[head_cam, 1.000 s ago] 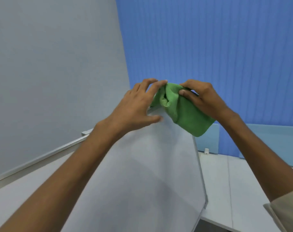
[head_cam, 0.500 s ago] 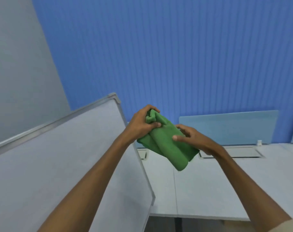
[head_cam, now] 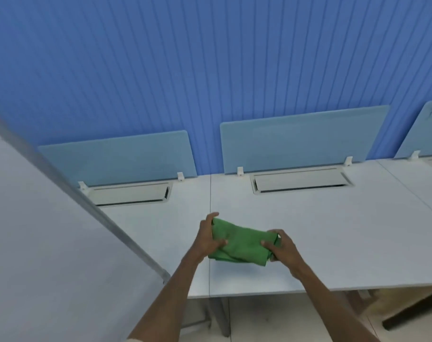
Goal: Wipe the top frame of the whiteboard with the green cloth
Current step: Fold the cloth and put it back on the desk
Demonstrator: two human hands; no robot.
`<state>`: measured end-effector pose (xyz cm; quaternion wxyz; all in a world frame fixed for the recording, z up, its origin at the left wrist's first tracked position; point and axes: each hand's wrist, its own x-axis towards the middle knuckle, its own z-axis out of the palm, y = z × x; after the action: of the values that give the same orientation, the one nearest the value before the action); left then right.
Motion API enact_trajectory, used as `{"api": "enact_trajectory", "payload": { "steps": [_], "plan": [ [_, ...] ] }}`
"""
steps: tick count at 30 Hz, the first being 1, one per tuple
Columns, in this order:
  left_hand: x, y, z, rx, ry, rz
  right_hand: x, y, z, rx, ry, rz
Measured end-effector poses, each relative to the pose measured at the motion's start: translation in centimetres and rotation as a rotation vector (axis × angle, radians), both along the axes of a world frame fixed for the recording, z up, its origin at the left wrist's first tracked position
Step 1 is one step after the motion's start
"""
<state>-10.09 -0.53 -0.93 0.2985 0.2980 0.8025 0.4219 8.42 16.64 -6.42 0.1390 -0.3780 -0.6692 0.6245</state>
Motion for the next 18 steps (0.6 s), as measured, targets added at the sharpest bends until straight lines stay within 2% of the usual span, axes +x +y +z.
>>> {"api": "enact_trajectory", "payload": {
  "steps": [6, 14, 16, 18],
  "plan": [
    [-0.3, 1.7, -10.3, -0.11, -0.011, 0.082, -0.9, 1.1, -8.3, 0.119, -0.144, -0.004],
    [-1.0, 2.7, -15.0, -0.156, 0.058, 0.131, -3.0, 3.0, -11.0, 0.322, -0.236, -0.008],
    [-1.3, 2.5, -15.3, -0.311, 0.196, 0.023, -3.6, 3.0, -10.7, 0.412, -0.362, 0.057],
    [-0.9, 1.7, -15.9, -0.579, 0.433, -0.152, -3.6, 2.3, -10.7, 0.603, -0.526, 0.117]
  ]
}}
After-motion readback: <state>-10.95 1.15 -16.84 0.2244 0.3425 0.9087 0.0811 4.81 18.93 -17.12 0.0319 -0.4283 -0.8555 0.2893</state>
